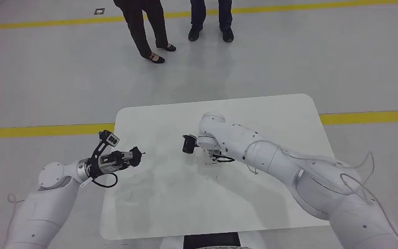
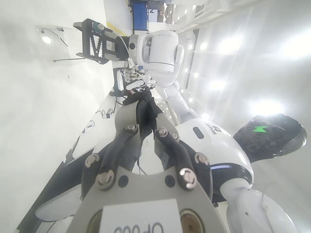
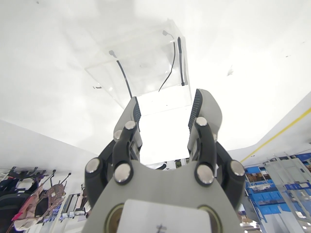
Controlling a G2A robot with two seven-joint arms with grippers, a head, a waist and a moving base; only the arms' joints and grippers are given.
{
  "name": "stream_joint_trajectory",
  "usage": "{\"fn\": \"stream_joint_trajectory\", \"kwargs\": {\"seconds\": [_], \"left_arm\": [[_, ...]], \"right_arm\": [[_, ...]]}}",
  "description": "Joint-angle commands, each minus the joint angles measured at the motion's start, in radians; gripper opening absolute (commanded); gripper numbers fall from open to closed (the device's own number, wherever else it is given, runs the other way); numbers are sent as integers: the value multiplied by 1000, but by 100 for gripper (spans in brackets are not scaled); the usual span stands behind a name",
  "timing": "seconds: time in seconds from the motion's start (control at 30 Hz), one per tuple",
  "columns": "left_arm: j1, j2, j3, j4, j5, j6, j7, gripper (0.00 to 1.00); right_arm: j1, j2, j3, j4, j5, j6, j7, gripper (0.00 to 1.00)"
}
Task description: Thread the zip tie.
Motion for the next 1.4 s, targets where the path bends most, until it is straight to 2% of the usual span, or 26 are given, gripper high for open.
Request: {"fn": "stream_joint_trajectory", "kwargs": {"seconds": [0.0,0.03,0.07,0.1,0.23,0.27,0.3,0.33,0.63,0.73,0.87,1.03,1.2,1.23,1.27,1.33,1.37], "left_arm": [[0,0,0,0,0,0,0,0],[0,0,0,0,0,0,0,0],[0,0,0,0,0,0,0,0],[0,0,0,0,0,0,0,0],[0,0,0,0,0,0,0,0],[0,0,0,0,0,0,0,0],[0,0,0,0,0,0,0,0],[0,0,0,0,0,0,0,0],[0,0,0,0,0,0,0,0],[0,0,0,0,0,0,0,0],[0,0,0,0,0,0,0,0],[0,0,0,0,0,0,0,0],[0,0,0,0,0,0,0,0],[0,0,0,0,0,0,0,0],[0,0,0,0,0,0,0,0],[0,0,0,0,0,0,0,0],[0,0,0,0,0,0,0,0]], "right_arm": [[-2,10,0,-17,11,0,0,48],[-1,14,0,-25,15,0,0,49],[1,19,0,-39,22,0,0,67],[6,25,0,-59,35,0,0,78],[11,41,0,-92,45,0,0,76],[11,42,0,-96,48,0,0,80],[11,42,0,-97,51,0,0,98],[12,42,0,-96,54,0,0,100],[12,42,0,-96,54,0,0,100],[5,49,13,-98,40,0,-27,100],[2,73,28,-144,28,0,0,100],[16,112,0,-203,31,0,0,100],[13,151,0,-250,17,0,0,100],[5,160,0,-256,8,0,0,94],[1,166,0,-261,2,0,0,93],[-5,176,0,-270,-5,0,0,76],[-8,183,0,-273,-8,0,0,74]]}}
